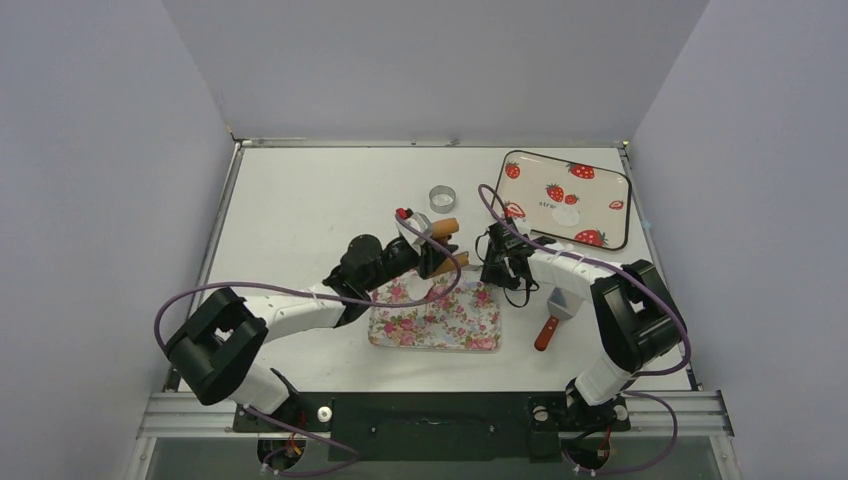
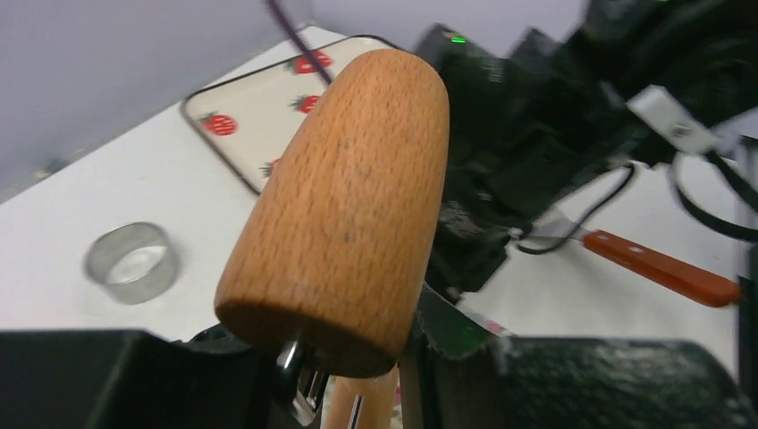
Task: Roll out the dumpling wrappers from the dough
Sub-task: Place the spatula at the center of the board.
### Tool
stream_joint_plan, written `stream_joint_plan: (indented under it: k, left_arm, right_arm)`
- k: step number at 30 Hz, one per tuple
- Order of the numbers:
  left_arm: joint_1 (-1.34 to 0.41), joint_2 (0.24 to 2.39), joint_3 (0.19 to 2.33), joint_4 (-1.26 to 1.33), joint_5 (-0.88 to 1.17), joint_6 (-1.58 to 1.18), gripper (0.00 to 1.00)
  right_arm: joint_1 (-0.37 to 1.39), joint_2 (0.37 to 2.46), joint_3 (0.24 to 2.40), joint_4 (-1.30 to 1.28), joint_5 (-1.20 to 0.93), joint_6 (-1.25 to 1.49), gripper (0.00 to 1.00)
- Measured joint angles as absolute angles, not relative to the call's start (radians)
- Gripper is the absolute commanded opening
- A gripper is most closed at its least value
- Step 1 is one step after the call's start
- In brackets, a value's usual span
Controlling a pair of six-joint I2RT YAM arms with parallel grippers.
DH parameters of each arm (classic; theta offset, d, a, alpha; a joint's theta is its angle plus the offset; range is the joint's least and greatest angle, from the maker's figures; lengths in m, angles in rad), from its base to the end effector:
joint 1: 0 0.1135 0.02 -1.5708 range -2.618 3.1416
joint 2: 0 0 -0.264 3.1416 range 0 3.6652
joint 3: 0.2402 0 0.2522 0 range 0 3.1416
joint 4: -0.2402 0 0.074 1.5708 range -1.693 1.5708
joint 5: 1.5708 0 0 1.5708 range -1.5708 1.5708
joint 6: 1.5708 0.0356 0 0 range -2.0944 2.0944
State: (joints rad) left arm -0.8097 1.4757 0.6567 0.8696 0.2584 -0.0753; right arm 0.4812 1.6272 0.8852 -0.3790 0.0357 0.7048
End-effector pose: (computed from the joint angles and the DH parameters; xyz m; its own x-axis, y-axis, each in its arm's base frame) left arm 0.2102 -0.2339 0.2438 -0.0311 -0.0728 -0.9969 0.8762 0.4779 -0.0622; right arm 0.2697 0.1394 0.1571 -0.8988 0.2611 -0.3520 0.1753 0.9503 0.2572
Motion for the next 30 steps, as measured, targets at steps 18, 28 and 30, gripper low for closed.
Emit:
stream_joint_plan:
  k: [18, 28, 30]
  left_arm:
    - [-0.628, 1.536, 0.613, 0.725, -0.056, 0.032, 0.00]
    - [-0.632, 1.522, 0.550, 0.783, -0.064, 0.004, 0.00]
    - [-0.636, 1.510, 0.531, 0.798, -0.064, 0.005, 0.00]
  right_arm:
    - [0.481, 1.652, 0.907, -0.365, 0.018, 0.692, 0.35]
    - [0.481, 1.670, 0.930, -0.377, 0.017, 0.686, 0.35]
    - [0.481, 1.670, 0.931, -0.378, 0.017, 0.685, 0.35]
